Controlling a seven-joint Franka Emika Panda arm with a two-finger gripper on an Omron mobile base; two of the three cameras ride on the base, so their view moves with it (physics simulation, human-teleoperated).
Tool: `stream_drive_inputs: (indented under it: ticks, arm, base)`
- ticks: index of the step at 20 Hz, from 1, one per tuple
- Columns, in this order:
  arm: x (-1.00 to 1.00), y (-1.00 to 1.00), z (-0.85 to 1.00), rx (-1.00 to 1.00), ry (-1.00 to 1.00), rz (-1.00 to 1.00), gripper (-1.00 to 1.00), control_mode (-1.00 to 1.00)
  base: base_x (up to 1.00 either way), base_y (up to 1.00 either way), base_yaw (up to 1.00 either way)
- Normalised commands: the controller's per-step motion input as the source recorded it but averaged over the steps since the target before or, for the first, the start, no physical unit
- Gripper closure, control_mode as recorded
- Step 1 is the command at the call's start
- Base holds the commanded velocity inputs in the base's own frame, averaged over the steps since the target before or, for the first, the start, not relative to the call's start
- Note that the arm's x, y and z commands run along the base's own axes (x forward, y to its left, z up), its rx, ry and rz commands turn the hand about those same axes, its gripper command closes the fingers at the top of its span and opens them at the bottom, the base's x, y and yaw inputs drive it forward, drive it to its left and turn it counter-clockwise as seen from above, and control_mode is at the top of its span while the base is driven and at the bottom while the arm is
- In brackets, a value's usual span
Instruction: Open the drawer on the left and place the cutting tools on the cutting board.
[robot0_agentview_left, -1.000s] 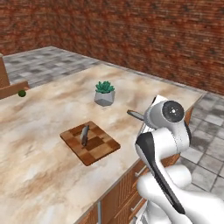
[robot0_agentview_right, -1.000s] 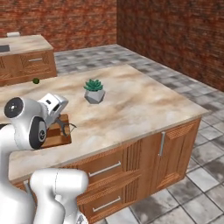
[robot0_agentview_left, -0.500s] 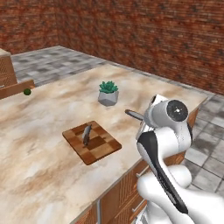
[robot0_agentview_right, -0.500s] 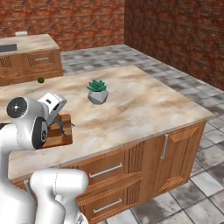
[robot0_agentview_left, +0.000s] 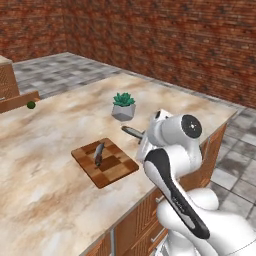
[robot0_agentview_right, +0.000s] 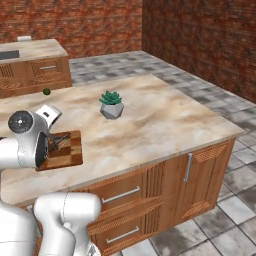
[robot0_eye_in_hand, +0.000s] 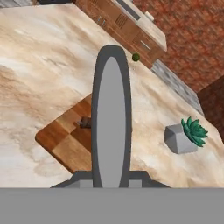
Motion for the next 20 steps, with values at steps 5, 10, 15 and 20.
stream_drive_inputs:
  ticks: [5, 10, 15, 20]
  arm:
    - [0.00, 0.18, -0.18, -0.19, 0.01, 0.13, 1.00, -1.00]
    - [0.00, 0.00, -0.25, -0.17, 0.00, 0.47, 1.00, -1.00]
    - [0.07, 0.01, -0.41, -0.12, 0.12, 0.51, 1.00, -1.00]
    - [0.10, 0.44, -0.31, -0.38, 0.27, 0.40, 1.00, -1.00]
  base:
    - [0.00, 0.00, 0.00]
    - [0.00, 0.00, 0.00]
    - [0.00, 0.00, 0.00]
    - [0.00, 0.00, 0.00]
